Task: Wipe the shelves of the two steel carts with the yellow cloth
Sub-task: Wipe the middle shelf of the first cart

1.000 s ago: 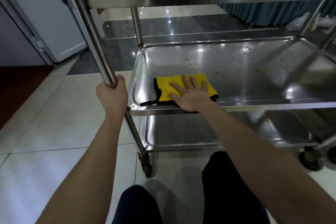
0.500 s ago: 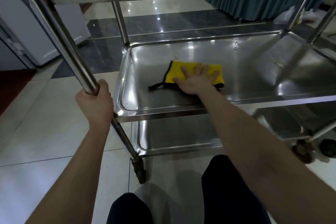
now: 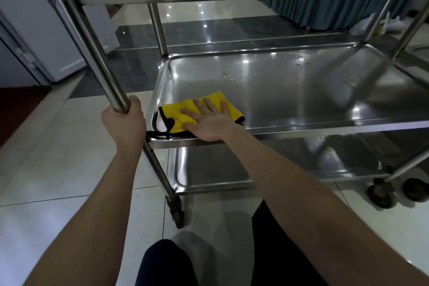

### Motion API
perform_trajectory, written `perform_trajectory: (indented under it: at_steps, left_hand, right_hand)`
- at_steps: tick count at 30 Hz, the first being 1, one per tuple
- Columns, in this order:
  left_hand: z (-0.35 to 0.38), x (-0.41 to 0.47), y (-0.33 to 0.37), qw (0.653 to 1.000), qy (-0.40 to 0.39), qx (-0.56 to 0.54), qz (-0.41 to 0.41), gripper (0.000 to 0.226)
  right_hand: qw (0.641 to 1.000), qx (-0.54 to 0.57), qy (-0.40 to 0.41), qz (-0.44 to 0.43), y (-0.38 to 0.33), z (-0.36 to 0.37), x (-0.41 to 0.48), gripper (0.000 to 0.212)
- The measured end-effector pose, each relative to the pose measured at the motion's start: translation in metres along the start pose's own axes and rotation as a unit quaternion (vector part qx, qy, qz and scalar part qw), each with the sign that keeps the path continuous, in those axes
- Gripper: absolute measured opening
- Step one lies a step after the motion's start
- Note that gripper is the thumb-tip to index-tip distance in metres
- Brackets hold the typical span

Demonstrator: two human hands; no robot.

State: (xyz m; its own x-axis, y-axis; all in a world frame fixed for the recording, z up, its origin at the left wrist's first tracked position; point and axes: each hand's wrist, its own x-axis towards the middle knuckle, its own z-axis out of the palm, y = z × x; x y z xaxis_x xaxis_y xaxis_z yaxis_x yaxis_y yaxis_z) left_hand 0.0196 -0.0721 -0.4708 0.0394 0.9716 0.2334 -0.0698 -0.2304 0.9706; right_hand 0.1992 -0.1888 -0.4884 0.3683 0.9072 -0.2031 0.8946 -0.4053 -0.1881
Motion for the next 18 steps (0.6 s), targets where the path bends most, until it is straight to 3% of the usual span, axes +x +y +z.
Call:
perform_trajectory:
  at_steps: [4, 10, 13, 18]
  left_hand:
    - [-0.001, 0.000, 0.000, 1.000, 0.007, 0.002, -0.003, 0.041]
    - [0.000, 0.005, -0.006, 1.000, 0.008, -0.009, -0.007, 0.035]
    - [0.000, 0.008, -0.014, 1.000, 0.000, -0.025, -0.008, 0.041]
    - [0.001, 0.004, -0.014, 0.999, 0.006, -0.035, 0.003, 0.042]
  right_hand:
    - [0.999, -0.001, 0.006, 0.042, 0.092, -0.011, -0.035, 0.067]
    - [0.980, 0.020, 0.021, 0.199, 0.238, -0.034, -0.077, 0.074]
    - [0.967, 0.031, 0.033, 0.251, 0.260, -0.039, -0.070, 0.079]
    - [0.953, 0.041, 0.065, 0.293, 0.235, -0.042, -0.031, 0.092]
